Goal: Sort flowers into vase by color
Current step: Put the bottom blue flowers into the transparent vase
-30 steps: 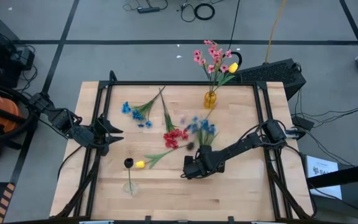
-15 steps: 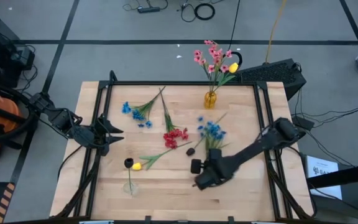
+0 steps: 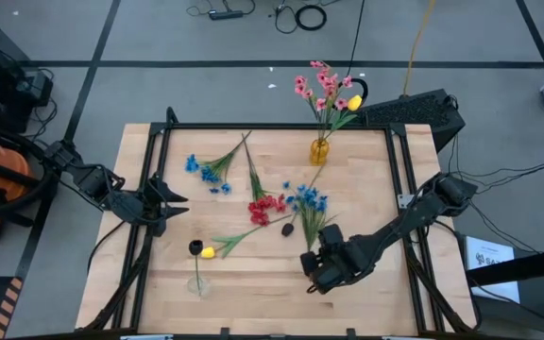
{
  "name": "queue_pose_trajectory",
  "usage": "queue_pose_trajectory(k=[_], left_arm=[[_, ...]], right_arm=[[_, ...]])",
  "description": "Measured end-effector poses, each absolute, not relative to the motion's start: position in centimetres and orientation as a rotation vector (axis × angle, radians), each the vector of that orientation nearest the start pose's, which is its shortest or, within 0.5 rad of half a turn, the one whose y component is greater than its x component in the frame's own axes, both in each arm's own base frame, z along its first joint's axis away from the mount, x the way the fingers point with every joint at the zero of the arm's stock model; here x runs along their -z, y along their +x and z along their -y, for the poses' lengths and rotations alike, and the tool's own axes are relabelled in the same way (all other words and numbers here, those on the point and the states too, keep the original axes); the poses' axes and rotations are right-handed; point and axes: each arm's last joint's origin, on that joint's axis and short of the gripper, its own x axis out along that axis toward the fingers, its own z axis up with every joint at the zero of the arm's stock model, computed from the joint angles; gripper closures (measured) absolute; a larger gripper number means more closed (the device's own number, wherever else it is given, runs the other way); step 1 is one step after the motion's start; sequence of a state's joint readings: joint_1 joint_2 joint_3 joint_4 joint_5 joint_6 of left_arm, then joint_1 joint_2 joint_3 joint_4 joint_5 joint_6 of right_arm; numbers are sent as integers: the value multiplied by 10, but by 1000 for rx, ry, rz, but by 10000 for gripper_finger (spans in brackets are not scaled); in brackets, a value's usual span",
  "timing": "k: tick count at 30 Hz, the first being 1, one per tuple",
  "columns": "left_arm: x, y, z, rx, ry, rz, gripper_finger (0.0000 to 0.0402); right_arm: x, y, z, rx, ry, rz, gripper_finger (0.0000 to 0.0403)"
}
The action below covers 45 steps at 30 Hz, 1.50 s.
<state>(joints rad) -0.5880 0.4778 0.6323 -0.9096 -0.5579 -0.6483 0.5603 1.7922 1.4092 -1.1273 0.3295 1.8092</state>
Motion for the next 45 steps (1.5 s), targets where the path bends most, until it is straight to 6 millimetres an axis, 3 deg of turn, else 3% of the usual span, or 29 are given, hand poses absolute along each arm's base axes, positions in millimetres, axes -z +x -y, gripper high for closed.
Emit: queue_pose_trajectory(k=[8,23,31,36,39,43,45], left_arm=[[-260,81,35,-182,-222,-589,259],[-260,80,35,-183,-219,-591,259],[-259,80,35,-183,-218,-593,259],[-259,80,35,-183,-218,-593,259],[-259,80,35,-183,-218,-593,259],[-259,80,35,-183,-218,-592,259],[-259,80,35,-183,-217,-593,259]], right_arm=[[-227,295,-153,1107,977,-984,394],[-178,339,-132,1054,983,-1120,223],[-139,351,-120,1138,916,-1174,183],[-121,357,-118,1135,921,-1249,209],[-116,359,-120,1143,931,-1254,265],[-116,358,-124,1122,919,-1253,370],[-120,355,-125,1110,893,-1257,390]])
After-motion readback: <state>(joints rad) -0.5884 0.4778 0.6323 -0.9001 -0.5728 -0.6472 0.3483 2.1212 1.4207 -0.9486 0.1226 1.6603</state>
